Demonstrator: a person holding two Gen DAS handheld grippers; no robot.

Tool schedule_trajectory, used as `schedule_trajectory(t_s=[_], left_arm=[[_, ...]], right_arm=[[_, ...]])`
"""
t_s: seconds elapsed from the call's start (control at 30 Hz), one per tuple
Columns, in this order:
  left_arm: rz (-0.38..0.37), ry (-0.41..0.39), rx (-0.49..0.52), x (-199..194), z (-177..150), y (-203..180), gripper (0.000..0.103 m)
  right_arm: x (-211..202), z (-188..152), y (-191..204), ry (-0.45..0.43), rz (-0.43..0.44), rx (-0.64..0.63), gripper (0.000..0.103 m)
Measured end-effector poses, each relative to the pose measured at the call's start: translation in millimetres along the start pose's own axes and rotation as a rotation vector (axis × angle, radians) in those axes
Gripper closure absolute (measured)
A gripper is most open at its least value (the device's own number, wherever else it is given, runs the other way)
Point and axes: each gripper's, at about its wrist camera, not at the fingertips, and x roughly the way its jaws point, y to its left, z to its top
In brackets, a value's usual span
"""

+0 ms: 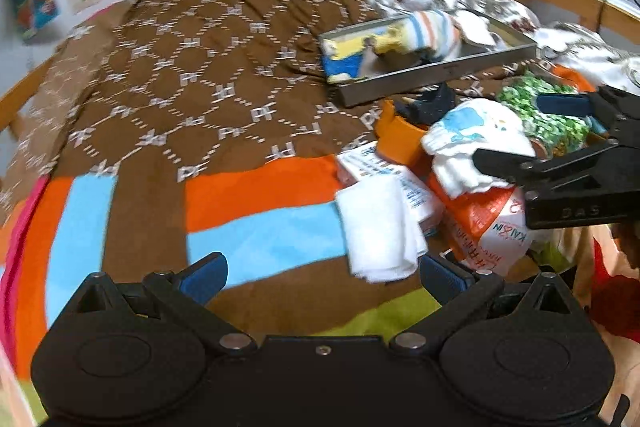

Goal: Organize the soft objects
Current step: 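Grasp a white towel with the left gripper while the right gripper grasps a blue-printed white cloth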

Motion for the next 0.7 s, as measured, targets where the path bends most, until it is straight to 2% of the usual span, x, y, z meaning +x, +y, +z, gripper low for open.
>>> schedule_trajectory(t_s=[0.07,0.2,0.3,0.6,0.7], left_arm=[[-0.042,0.010,0.027,10.0,9.4,-1.7,0.001],[-0.120,0.020,0.052,38.2,21.9,-8.4,0.005],[-0.162,0.049,0.040,60.1,23.0,-6.7,0.011],[-0.231,0.124,-0.102,93.2,15.8,16.4,0.031],[-0.268,0.125,-0.128,93.9,16.0,18.5,0.040]], right_arm=[[9.0,3.4,-1.0,0.009,0.005,-0.010,0.001],[25.3,5.8,-2.3,0.049,0.039,0.001,0.016],[33.6,4.5,-8.0,0.070,0.032,0.006,0.022],[53.7,-7.4,-19.1,0.126,0.036,0.003,0.024],[60.3,-9.1,-15.4,0.143,0.040,-0.003,0.030]])
